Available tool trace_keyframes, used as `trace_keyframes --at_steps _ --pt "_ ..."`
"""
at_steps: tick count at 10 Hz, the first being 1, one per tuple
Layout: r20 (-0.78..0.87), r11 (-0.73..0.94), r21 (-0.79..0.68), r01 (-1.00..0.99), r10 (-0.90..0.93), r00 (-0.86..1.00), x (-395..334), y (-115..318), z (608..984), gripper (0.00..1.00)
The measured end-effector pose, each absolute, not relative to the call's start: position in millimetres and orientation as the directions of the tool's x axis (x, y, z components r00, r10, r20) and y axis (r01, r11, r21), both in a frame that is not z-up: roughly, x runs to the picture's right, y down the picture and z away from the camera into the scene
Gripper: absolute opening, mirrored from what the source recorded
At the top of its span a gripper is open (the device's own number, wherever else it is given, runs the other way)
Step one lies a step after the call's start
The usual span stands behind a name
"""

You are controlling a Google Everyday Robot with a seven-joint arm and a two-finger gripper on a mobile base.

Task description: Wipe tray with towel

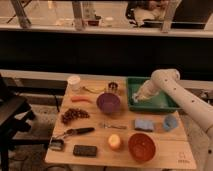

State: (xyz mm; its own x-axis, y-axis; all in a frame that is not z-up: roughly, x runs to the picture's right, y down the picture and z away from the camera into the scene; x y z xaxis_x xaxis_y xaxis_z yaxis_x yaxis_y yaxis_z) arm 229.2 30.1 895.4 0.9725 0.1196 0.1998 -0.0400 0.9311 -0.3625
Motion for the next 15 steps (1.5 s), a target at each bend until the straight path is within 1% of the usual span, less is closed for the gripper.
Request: trace_keyframes --at_steps 2,4,10,15 --pt "0.189 0.934 -0.353 -0.052 0.126 0.974 236.9 23.2 904.9 0.00" --pt "0.174 0.933 -0.353 -0.072 0.141 0.975 249.5 25.9 912.0 0.00" --pt "0.133 0.908 -0.405 -0.104 0.171 0.976 269.0 54.8 952.2 0.00" --pt "0.085 0.901 -0.406 -0.155 0.206 0.975 295.9 50.4 965.0 0.00"
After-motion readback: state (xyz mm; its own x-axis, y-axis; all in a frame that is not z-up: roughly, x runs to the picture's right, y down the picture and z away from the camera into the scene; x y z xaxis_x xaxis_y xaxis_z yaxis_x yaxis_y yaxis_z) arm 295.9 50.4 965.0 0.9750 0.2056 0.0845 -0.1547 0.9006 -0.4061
